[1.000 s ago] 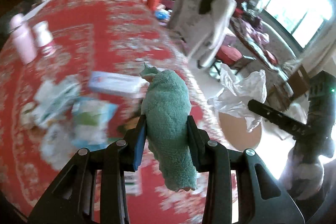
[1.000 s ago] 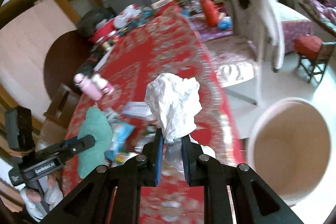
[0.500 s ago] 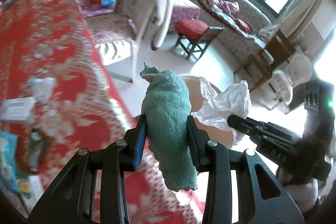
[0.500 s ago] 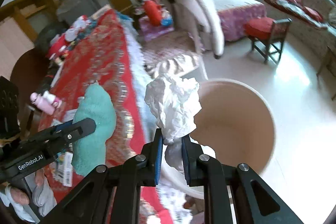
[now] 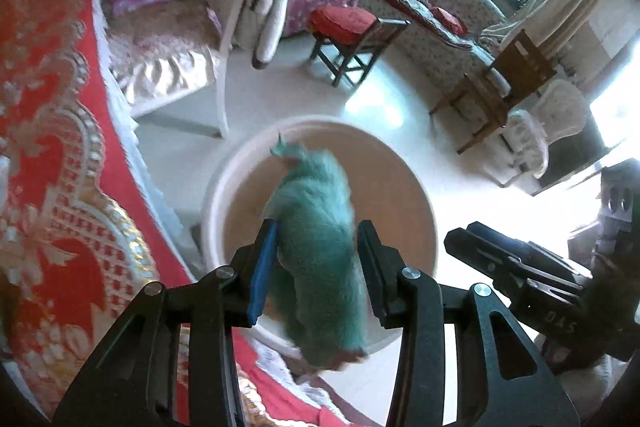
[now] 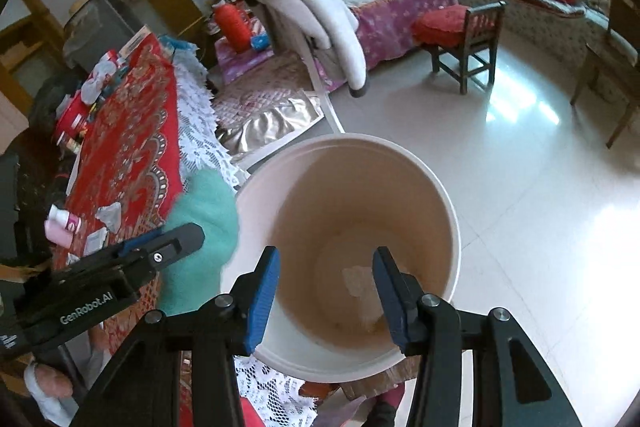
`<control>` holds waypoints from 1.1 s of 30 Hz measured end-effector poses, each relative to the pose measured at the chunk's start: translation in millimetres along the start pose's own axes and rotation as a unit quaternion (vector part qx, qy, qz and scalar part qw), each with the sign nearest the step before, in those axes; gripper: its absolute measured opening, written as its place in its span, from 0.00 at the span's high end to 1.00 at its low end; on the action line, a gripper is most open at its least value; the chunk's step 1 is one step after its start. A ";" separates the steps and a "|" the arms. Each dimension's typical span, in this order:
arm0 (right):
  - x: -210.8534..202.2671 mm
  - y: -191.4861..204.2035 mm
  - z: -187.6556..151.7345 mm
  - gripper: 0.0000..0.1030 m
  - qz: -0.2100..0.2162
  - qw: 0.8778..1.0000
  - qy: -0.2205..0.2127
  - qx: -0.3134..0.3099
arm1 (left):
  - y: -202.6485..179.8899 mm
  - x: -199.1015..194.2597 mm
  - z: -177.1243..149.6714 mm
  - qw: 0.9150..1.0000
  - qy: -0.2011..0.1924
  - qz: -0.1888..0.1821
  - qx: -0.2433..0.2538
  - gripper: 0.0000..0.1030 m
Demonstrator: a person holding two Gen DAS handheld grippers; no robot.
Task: Collect trash
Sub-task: 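Open both tools to drop the towel and tissue into the bin, then move both tools back over the table toward the paper ball and packet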
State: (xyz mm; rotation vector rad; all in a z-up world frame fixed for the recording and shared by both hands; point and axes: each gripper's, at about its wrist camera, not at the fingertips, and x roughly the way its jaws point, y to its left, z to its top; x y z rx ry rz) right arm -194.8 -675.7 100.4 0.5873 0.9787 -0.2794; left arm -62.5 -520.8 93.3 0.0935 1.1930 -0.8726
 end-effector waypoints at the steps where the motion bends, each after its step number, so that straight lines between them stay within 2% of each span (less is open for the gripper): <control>1: 0.0 -1.4 0.4 0.55 0.000 1.000 0.000 0.003 | 1.8 1.2 0.9 1.000 0.004 -0.006 -0.007 0.62; 4: 0.9 0.7 0.2 0.55 0.003 1.000 0.002 0.007 | 2.2 -1.0 1.2 1.000 0.002 -0.011 -0.018 0.62; 9: 1.4 7.5 -1.0 0.55 0.008 1.000 0.003 0.003 | 1.5 -14.3 -0.8 1.000 -0.012 0.002 -0.014 0.62; 15: 2.3 25.0 -1.9 0.55 0.015 1.000 0.003 -0.013 | 9.7 -33.5 -8.9 0.998 -0.038 0.048 -0.010 0.62; 19: 3.6 43.5 -3.0 0.55 0.017 0.999 0.002 -0.032 | 22.5 -54.4 -16.2 0.991 -0.066 0.112 -0.017 0.62; 33: 6.2 122.5 -14.7 0.54 0.030 0.995 -0.012 -0.098 | 79.6 -117.9 -45.9 0.979 -0.114 0.158 -0.057 0.62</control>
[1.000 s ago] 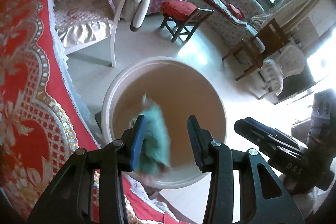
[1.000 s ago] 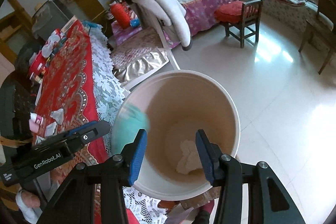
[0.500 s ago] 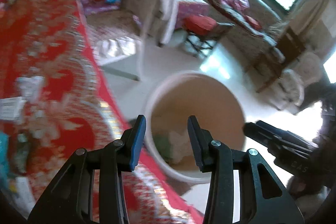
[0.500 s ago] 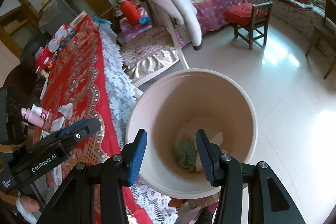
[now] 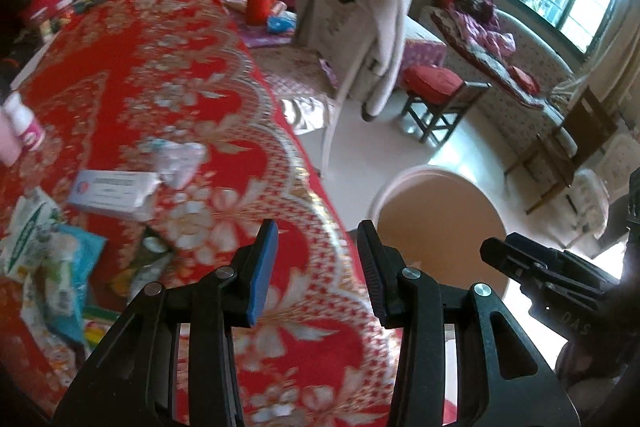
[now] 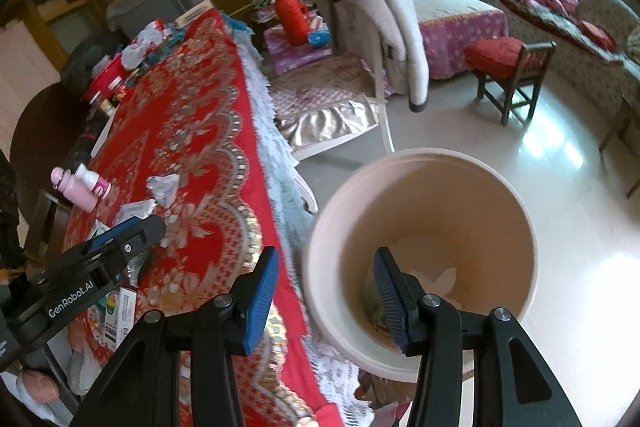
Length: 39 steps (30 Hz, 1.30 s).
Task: Collect trash
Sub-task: 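Move both tools back over the table toward the paper ball and packet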
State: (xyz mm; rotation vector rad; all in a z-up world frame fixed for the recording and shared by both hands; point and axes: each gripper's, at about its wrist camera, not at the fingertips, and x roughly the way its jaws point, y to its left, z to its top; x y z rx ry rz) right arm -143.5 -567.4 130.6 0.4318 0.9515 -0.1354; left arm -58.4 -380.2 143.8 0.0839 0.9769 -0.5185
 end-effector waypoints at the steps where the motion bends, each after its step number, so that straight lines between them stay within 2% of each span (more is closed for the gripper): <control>1: 0.8 6.3 0.1 0.54 0.004 1.000 0.000 -0.003 | 7.3 -5.8 -1.6 1.000 -0.005 0.004 -0.003 0.62; 5: 2.5 36.8 -1.2 0.42 0.014 1.000 -0.006 -0.024 | 29.9 -22.7 -5.7 0.999 -0.021 0.019 -0.016 0.62; 14: 7.0 109.6 -8.8 0.42 0.044 0.996 -0.010 -0.073 | 90.3 -62.7 -20.8 0.996 -0.054 0.055 -0.047 0.62; 25: 10.3 176.0 -22.9 0.37 0.065 0.992 -0.015 -0.108 | 153.6 -101.5 -44.8 0.989 -0.080 0.086 -0.087 0.62; 31: 10.2 206.6 -30.2 0.37 0.074 0.989 -0.014 -0.130 | 186.7 -117.4 -60.7 0.986 -0.083 0.097 -0.109 0.62; 39: 14.3 226.9 -40.0 0.36 0.080 0.986 -0.009 -0.143 | 225.4 -130.0 -86.8 0.982 -0.074 0.116 -0.131 0.62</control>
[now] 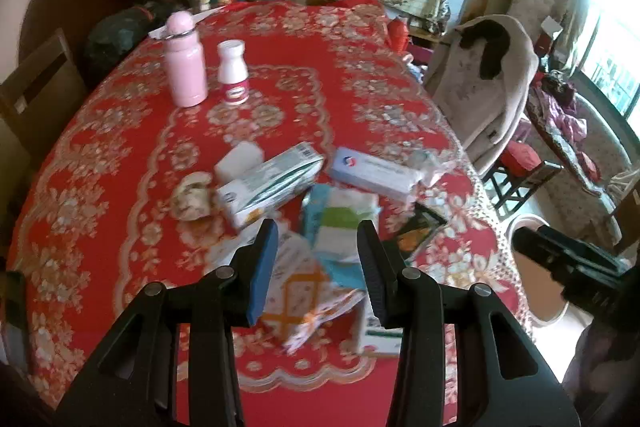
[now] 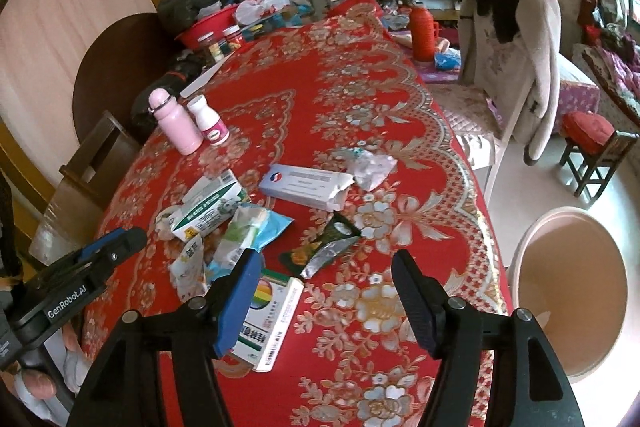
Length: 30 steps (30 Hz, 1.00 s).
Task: Collect trash
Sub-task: 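Move both tools back over the table toward the paper ball and packet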
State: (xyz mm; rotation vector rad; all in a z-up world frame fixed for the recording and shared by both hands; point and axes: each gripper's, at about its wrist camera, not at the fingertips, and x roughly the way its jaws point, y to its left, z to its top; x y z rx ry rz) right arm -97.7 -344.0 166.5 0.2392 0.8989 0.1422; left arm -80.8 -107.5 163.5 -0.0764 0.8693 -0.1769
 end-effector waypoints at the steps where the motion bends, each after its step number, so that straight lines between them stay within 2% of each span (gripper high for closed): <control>1: 0.9 2.1 -0.1 0.36 0.000 1.000 0.001 -0.001 | 4.3 -0.5 -1.6 1.000 0.001 0.002 -0.002 0.62; 8: 7.5 10.2 -2.9 0.33 0.002 1.000 0.007 -0.003 | 38.3 -4.3 -12.8 1.000 0.007 0.007 -0.026 0.62; 16: 29.5 15.4 -15.8 0.32 0.003 0.999 0.041 0.000 | 71.5 7.1 -30.1 0.998 0.041 0.020 -0.051 0.62; 21: 44.8 17.8 -21.7 0.32 0.005 0.998 0.061 0.003 | 80.6 15.6 -36.4 0.996 0.062 0.012 -0.064 0.62; 30: 68.5 40.5 -13.0 0.32 0.021 0.997 0.079 -0.012 | 98.4 25.5 -33.3 0.993 0.072 0.015 -0.088 0.62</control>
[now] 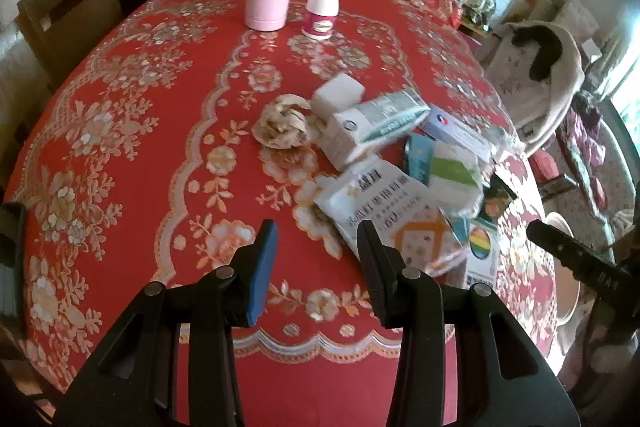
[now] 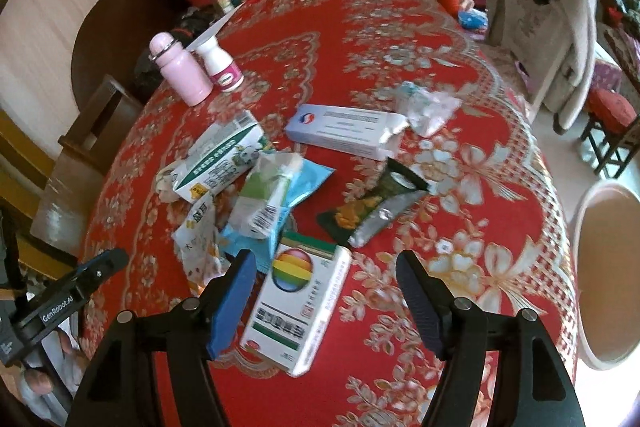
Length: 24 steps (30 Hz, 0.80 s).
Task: Collect trash
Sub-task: 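Move both tools back over the table toward the paper ball and packet, then grasp the crumpled paper ball with the left tool while the right tool grasps the green-white packet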
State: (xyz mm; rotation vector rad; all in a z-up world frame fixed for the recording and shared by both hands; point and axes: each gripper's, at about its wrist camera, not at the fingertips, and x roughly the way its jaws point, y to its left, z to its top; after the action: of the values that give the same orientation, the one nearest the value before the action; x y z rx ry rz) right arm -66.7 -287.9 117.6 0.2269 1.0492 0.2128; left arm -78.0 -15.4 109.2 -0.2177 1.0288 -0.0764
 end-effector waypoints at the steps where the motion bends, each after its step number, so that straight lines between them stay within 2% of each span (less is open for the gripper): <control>1: 2.6 3.3 2.4 0.32 0.001 1.000 0.001 -0.003 | 1.9 0.7 3.0 1.000 -0.001 0.001 -0.003 0.62; 13: 49.7 31.0 32.3 0.31 0.001 1.000 0.031 -0.002 | 23.3 32.5 56.0 1.000 0.003 0.000 -0.015 0.56; 24: 87.1 49.8 41.0 0.30 -0.041 0.997 0.059 0.003 | 30.9 81.5 79.9 1.000 0.028 -0.007 0.007 0.56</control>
State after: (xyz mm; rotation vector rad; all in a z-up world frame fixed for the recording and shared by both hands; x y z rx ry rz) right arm 7.8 -219.3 79.1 0.1774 1.1747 0.1516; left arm 31.2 12.8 73.7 -0.2111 1.0814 -0.1034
